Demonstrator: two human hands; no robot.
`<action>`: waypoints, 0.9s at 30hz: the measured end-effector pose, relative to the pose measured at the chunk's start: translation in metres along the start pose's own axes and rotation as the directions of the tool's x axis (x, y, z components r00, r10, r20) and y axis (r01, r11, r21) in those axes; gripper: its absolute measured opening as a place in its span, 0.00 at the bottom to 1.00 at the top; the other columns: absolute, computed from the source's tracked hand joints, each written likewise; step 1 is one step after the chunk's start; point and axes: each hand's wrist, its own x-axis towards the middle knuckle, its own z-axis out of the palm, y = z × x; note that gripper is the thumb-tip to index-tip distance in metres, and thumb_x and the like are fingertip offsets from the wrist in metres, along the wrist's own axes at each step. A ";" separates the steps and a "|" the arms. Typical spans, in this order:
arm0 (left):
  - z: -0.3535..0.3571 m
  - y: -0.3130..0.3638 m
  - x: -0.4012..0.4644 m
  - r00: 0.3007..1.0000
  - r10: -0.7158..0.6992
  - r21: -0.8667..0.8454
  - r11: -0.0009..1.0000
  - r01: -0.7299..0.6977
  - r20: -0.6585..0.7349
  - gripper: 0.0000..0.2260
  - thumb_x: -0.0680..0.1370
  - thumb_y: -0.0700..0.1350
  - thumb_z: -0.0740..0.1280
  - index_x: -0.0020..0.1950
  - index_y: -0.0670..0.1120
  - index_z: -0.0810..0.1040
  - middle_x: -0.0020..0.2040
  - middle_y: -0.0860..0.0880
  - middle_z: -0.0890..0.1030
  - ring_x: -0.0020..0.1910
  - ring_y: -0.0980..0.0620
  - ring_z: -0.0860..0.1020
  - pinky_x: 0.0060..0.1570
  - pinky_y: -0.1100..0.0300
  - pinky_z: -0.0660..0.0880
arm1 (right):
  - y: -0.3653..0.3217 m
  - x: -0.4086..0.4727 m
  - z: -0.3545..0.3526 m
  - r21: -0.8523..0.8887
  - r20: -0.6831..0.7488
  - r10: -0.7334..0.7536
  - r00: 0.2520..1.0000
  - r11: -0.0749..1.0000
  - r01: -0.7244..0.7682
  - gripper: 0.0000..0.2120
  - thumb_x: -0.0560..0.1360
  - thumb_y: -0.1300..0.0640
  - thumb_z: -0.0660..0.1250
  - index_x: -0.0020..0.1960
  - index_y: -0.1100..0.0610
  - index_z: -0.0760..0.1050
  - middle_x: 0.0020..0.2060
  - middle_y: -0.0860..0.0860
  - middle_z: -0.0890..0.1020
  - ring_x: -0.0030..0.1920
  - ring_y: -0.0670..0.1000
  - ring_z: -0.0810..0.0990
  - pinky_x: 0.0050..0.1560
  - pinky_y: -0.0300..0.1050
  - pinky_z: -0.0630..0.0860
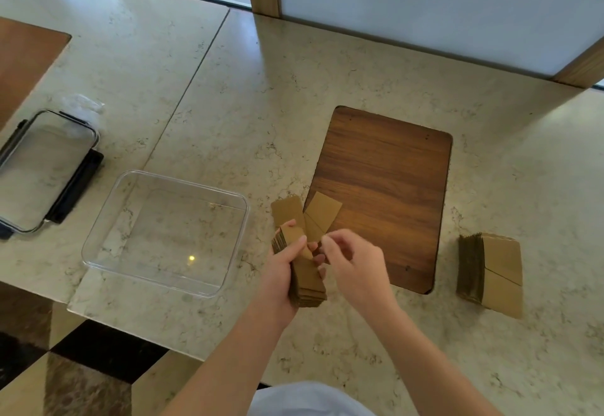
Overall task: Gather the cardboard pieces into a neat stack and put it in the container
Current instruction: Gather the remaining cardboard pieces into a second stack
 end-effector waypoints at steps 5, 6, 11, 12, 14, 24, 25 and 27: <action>-0.015 -0.006 -0.006 0.970 0.156 0.048 0.988 -0.150 -0.187 0.17 0.77 0.46 0.76 0.64 0.47 0.78 0.47 0.39 0.82 0.38 0.45 0.83 0.38 0.50 0.82 | 0.002 0.058 0.009 -0.279 -0.037 0.067 0.997 0.957 -0.075 0.17 0.79 0.47 0.70 0.64 0.53 0.77 0.54 0.46 0.81 0.55 0.48 0.80 0.54 0.46 0.78; -0.019 -0.009 -0.008 0.957 0.219 0.104 0.974 -0.202 -0.191 0.17 0.76 0.47 0.76 0.63 0.48 0.78 0.46 0.41 0.83 0.39 0.45 0.83 0.38 0.50 0.83 | -0.003 0.065 0.019 -0.323 -0.024 0.047 0.999 0.945 -0.052 0.21 0.78 0.44 0.71 0.65 0.54 0.76 0.56 0.47 0.80 0.56 0.50 0.79 0.54 0.47 0.78; -0.032 -0.018 -0.020 0.937 0.253 0.104 0.967 -0.234 -0.241 0.10 0.78 0.46 0.75 0.58 0.54 0.81 0.45 0.43 0.84 0.40 0.45 0.83 0.38 0.51 0.82 | -0.014 0.078 0.068 -0.612 0.029 0.009 1.000 0.791 0.011 0.37 0.71 0.36 0.75 0.69 0.58 0.70 0.64 0.55 0.75 0.66 0.57 0.73 0.63 0.53 0.73; -0.035 -0.018 -0.020 0.939 0.240 0.088 0.971 -0.225 -0.249 0.10 0.79 0.45 0.74 0.59 0.54 0.80 0.46 0.42 0.83 0.40 0.45 0.83 0.39 0.50 0.81 | -0.014 0.078 0.074 -0.636 0.015 0.006 1.000 0.771 0.005 0.38 0.70 0.37 0.76 0.69 0.59 0.69 0.64 0.55 0.74 0.66 0.58 0.72 0.63 0.54 0.73; -0.037 -0.017 -0.022 0.940 0.232 0.084 0.972 -0.217 -0.251 0.12 0.79 0.44 0.74 0.62 0.53 0.79 0.48 0.41 0.82 0.41 0.45 0.83 0.41 0.49 0.81 | -0.013 0.079 0.077 -0.604 -0.009 0.037 0.999 0.796 -0.035 0.35 0.72 0.40 0.77 0.68 0.59 0.68 0.63 0.56 0.75 0.65 0.58 0.73 0.62 0.53 0.73; -0.034 -0.006 -0.023 0.966 0.188 0.061 0.982 -0.180 -0.175 0.24 0.69 0.53 0.79 0.63 0.51 0.79 0.48 0.40 0.84 0.43 0.40 0.84 0.39 0.48 0.83 | -0.004 0.040 0.007 0.186 -0.087 0.314 0.945 0.937 -0.295 0.11 0.75 0.48 0.76 0.51 0.51 0.77 0.43 0.46 0.84 0.39 0.42 0.80 0.36 0.35 0.73; -0.034 -0.005 -0.022 0.972 0.178 0.090 0.982 -0.165 -0.155 0.24 0.70 0.53 0.79 0.63 0.51 0.79 0.50 0.39 0.85 0.44 0.40 0.85 0.39 0.47 0.83 | -0.003 0.030 0.006 0.181 -0.005 0.347 0.938 0.923 -0.341 0.11 0.74 0.48 0.77 0.51 0.52 0.79 0.40 0.45 0.84 0.36 0.42 0.81 0.34 0.36 0.74; -0.031 -0.004 -0.021 0.987 0.137 0.179 0.976 -0.120 -0.083 0.20 0.73 0.49 0.79 0.64 0.52 0.80 0.53 0.39 0.87 0.46 0.39 0.87 0.39 0.46 0.83 | 0.000 0.009 0.012 0.065 0.183 0.353 0.918 0.927 -0.369 0.10 0.74 0.49 0.77 0.47 0.54 0.81 0.36 0.43 0.83 0.32 0.39 0.80 0.31 0.34 0.74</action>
